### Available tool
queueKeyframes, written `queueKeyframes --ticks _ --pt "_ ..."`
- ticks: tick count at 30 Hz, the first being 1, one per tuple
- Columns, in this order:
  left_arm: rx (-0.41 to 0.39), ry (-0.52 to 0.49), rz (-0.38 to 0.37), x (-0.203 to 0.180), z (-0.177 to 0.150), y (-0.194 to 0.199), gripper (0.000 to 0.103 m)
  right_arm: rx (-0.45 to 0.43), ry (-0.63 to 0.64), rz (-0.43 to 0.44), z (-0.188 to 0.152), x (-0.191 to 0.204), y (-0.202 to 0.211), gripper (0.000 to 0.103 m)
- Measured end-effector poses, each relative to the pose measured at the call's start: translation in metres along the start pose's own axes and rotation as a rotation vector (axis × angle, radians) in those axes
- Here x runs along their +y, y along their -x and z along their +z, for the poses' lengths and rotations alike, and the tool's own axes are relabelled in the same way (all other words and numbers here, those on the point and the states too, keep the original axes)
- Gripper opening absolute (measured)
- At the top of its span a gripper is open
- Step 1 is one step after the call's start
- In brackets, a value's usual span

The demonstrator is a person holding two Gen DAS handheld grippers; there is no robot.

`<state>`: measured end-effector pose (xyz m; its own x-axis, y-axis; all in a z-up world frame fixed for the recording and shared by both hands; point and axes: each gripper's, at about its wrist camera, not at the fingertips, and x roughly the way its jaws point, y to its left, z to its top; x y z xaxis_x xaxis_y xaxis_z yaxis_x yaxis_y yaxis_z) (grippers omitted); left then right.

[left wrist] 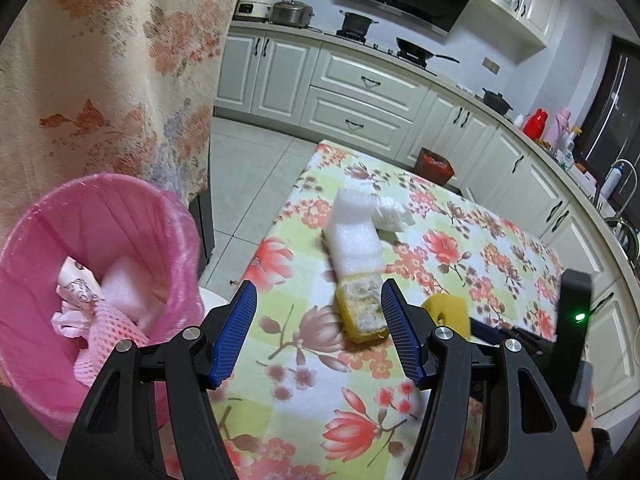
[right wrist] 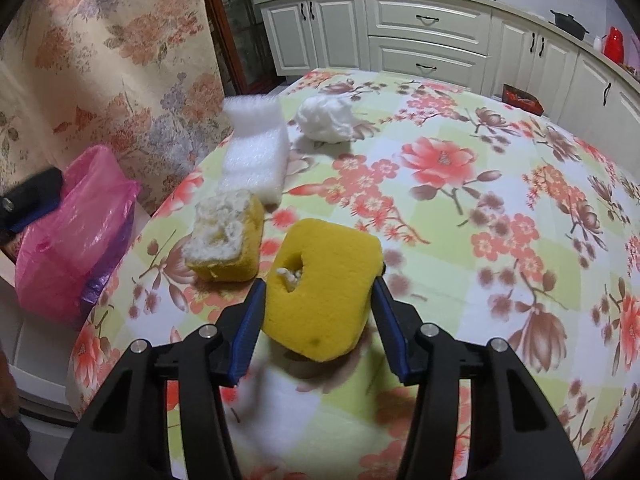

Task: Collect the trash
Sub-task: 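Grasp the yellow sponge with the right tool while the left tool grasps the crumbly sponge block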

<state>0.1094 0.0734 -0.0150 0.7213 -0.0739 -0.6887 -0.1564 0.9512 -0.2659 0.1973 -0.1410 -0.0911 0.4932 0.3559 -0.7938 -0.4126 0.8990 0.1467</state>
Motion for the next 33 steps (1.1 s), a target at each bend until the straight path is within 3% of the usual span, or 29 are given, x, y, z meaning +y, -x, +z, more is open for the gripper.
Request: queueKeyframes --ticks 24,33 --pt "0.159 -0.049 -0.033 -0.040 -0.020 -0.089 0.058 -0.084 -0.070 0.015 0.019 -0.045 0.034 0.052" --pt "0.196 -0.089 -0.003 -0.055 -0.028 -0.107 0.058 -0.090 -0.085 0.008 0.020 -0.055 0.038 0.052"
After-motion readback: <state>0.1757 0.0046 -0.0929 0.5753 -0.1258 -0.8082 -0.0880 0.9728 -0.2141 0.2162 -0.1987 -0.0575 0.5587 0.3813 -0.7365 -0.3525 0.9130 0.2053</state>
